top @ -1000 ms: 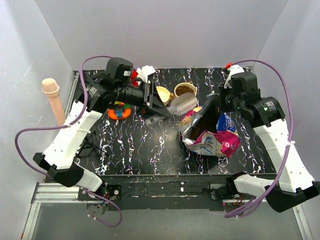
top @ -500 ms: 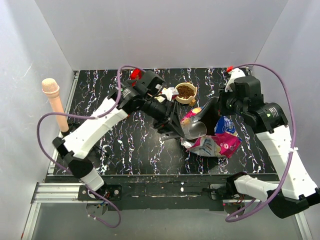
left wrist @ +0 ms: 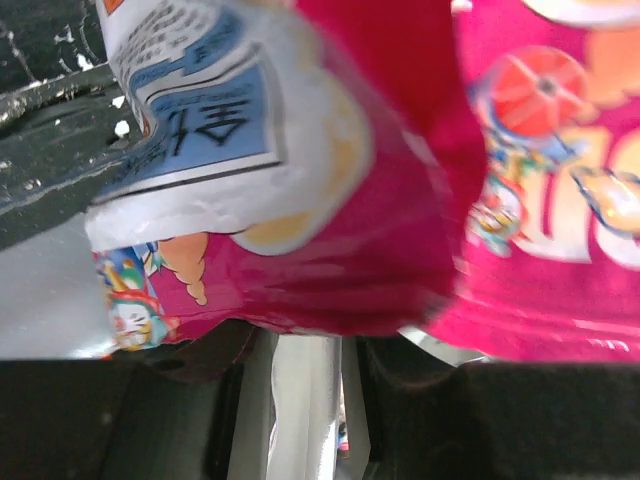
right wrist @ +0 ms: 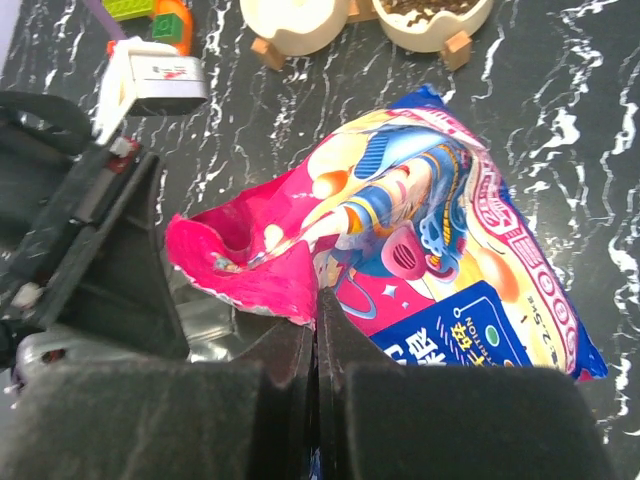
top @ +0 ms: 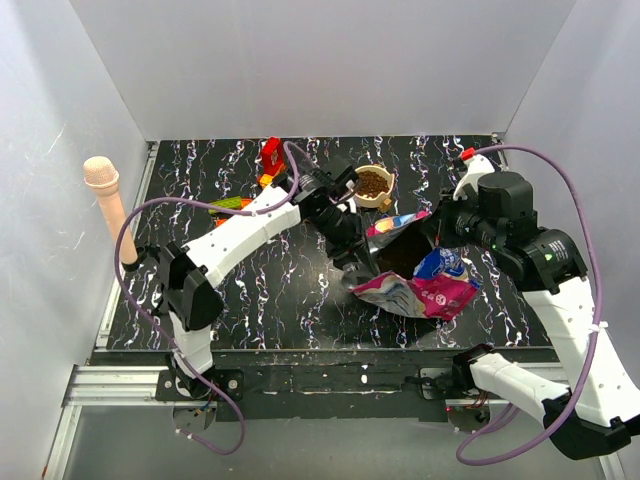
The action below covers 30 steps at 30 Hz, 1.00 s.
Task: Serve the pet food
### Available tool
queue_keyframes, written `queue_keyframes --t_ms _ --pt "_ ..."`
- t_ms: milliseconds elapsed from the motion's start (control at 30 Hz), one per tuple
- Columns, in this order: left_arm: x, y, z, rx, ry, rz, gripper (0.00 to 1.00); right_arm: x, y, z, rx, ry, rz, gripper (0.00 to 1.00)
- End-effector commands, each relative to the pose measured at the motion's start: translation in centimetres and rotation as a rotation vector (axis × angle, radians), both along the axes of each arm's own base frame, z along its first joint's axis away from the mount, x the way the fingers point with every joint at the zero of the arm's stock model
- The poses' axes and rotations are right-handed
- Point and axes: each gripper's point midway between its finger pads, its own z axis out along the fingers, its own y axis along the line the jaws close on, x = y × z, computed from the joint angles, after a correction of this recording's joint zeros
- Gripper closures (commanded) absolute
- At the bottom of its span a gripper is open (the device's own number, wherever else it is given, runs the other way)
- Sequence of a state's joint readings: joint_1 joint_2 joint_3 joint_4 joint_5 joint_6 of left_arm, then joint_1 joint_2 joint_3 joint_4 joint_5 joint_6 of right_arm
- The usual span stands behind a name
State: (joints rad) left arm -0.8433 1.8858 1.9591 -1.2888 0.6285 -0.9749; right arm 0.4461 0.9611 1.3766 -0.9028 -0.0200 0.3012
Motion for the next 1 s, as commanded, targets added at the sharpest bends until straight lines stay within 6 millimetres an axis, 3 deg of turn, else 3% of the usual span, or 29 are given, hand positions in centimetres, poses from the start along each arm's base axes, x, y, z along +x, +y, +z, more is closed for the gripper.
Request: queue_keyframes --t_ms 0,100,200,400,500,567,633,667,700,767,867,967 --pt "3.4 2.9 -1.7 0.124 -0.011 0.304 1.0 0.7 2.8 9.7 0.283 -0.279 0.05 0.99" --pt "4.4 1.9 -4.1 0.136 0.02 0.421 1.0 0.5 3.0 9.3 0.304 -0.25 0.042 0.99" --pt "5.4 0.5 -8.4 0.217 0.027 0.46 1.0 -0.1 3.4 8.6 0.341 -0.206 0.048 0.99" --pt "8.6 -5.2 -15.6 0.192 -0.05 0.348 1.0 -1.5 3.3 7.4 0.364 -0.151 0.049 0.99" --pt "8.4 -7.5 -19.4 0.195 -0.102 0.226 1.0 -2.0 2.6 7.1 0.349 -0.147 0.029 0.99" --pt "8.3 -8.5 -20.5 0.151 -0.129 0.179 1.0 -2.3 2.2 7.1 0.347 -0.156 0.017 0.99" --pt "8.6 -9.4 -19.9 0.053 -0.166 0.182 1.0 -2.4 1.7 7.1 0.339 -0.164 -0.005 0.99" --pt "8.5 -10.2 -18.6 -0.054 -0.184 0.177 1.0 -2.5 1.5 7.0 0.335 -0.162 -0.012 0.99" --pt "9.1 -11.8 -16.2 -0.214 -0.253 0.168 1.0 -2.6 1.2 6.9 0.331 -0.164 -0.024 0.99" --pt "8.4 -13.2 -12.0 -0.456 -0.321 0.1 1.0 -2.5 0.6 6.5 0.317 -0.163 -0.055 0.99" --pt "6.7 -13.6 -9.4 -0.628 -0.303 0.034 1.0 -2.2 -0.4 6.1 0.278 -0.174 -0.098 0.99" --pt "5.7 -13.0 -8.2 -0.692 -0.308 -0.002 1.0 -1.7 -1.6 5.9 0.229 -0.189 -0.154 0.99"
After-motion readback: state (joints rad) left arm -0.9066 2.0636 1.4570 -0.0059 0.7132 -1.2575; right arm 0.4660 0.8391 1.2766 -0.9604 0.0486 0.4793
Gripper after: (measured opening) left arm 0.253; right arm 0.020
